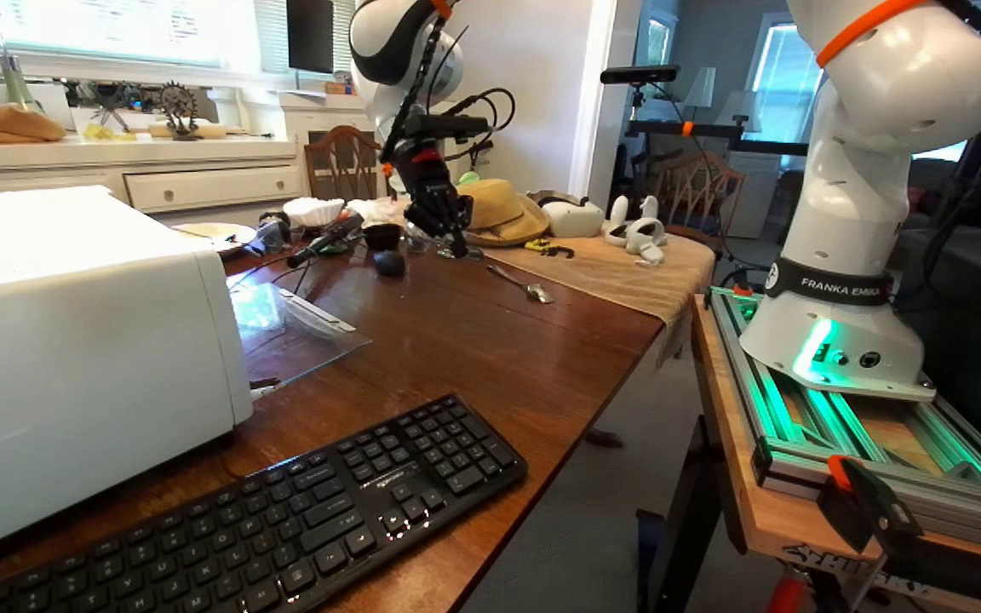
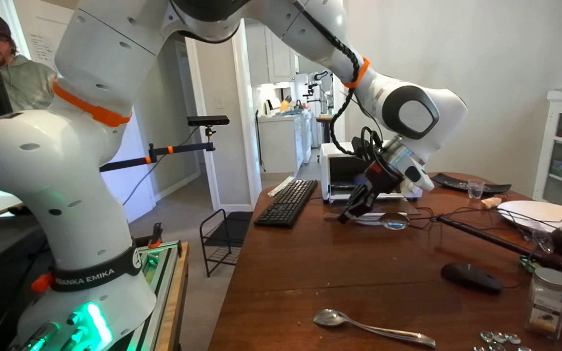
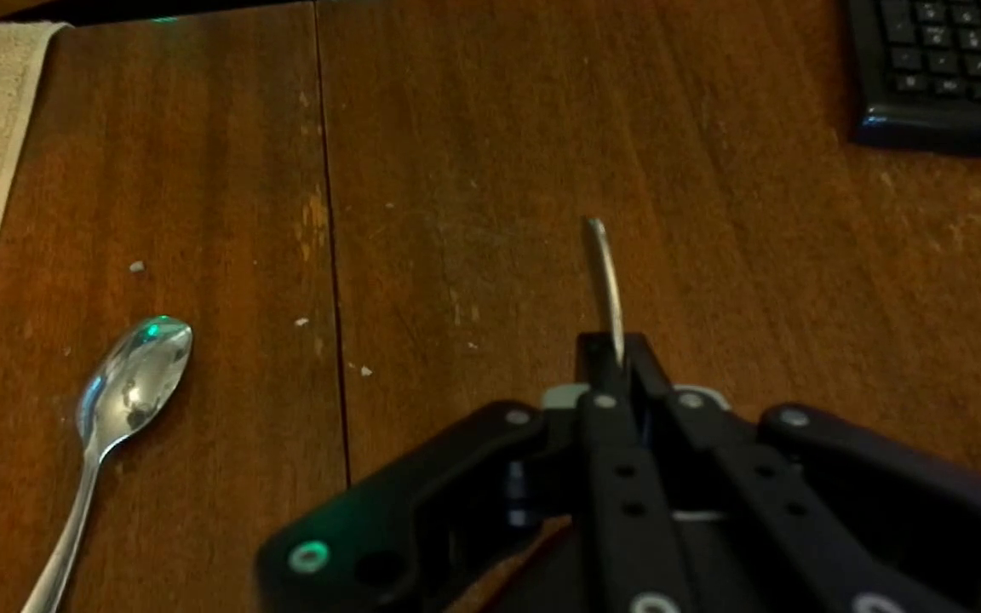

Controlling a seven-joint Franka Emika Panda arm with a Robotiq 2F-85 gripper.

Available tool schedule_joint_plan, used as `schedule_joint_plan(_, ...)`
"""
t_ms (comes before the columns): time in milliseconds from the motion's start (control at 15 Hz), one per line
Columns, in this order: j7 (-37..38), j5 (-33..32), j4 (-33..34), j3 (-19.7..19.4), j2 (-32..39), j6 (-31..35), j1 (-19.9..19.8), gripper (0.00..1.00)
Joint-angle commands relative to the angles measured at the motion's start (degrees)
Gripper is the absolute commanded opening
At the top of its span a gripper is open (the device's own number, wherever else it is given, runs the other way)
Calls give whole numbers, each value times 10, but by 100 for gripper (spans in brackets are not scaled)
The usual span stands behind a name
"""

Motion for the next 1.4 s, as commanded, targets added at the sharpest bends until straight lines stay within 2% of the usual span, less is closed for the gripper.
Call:
schedule_joint_plan(0, 7, -3, 13, -1, 9, -3, 2, 1)
schedule_joint_plan(67, 9, -3, 17, -1, 14, -3, 2, 4)
schedule_joint_plan(267, 9, -3, 17, -1, 14, -3, 2, 4)
schedule_joint_plan(333, 9, -3, 17, -1, 14, -3, 2, 1)
schedule_joint_plan(467, -3, -22, 70, -1, 49, -45, 1, 1)
schedule_joint_plan(867, -71, -74, 237, 5, 161, -114, -4, 1)
schedule_joint_plan(1333, -142, -92, 395, 17, 274, -173, -4, 1)
